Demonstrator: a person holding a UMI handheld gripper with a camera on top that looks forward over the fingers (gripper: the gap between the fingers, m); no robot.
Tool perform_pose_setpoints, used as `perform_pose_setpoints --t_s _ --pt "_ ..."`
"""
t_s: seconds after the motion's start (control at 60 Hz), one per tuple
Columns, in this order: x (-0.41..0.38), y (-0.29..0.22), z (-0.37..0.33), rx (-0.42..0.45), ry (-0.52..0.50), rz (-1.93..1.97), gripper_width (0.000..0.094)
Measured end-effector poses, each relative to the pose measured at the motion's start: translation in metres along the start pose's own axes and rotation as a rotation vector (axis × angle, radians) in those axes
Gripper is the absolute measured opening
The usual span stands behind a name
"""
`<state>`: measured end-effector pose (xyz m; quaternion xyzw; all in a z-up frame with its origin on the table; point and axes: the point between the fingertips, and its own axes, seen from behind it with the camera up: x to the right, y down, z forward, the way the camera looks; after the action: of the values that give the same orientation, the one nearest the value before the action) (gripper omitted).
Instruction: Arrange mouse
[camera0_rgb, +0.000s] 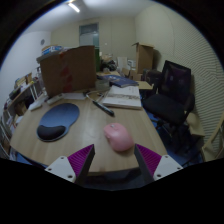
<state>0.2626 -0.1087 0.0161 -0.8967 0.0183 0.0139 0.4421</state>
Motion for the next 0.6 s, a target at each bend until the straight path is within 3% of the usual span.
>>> perform_pose_setpoints --t_s 0.15,0.167,0.183,0.417,0.433,0.5,0.6 --pt "0.028 0.0 0.05 -0.004 -0.002 -0.032 0.083" --pt "0.028 0.001 0.053 -0.008 -0.01 -0.039 0.0903" --pt "0.028 -0.008 0.056 0.026 -0.017 -0.04 0.0832" --pt "0.025 -0.035 0.093 0.072 -0.053 -0.062 0.0784" --pt "0.026 -0.035 0.095 0.074 -0.048 -0.059 0.0763" --pt "0.029 -0.038 0.1 0.084 -0.02 -0.034 0.0495" --pt "0.031 -0.037 0.1 0.067 0.008 -0.001 0.0443"
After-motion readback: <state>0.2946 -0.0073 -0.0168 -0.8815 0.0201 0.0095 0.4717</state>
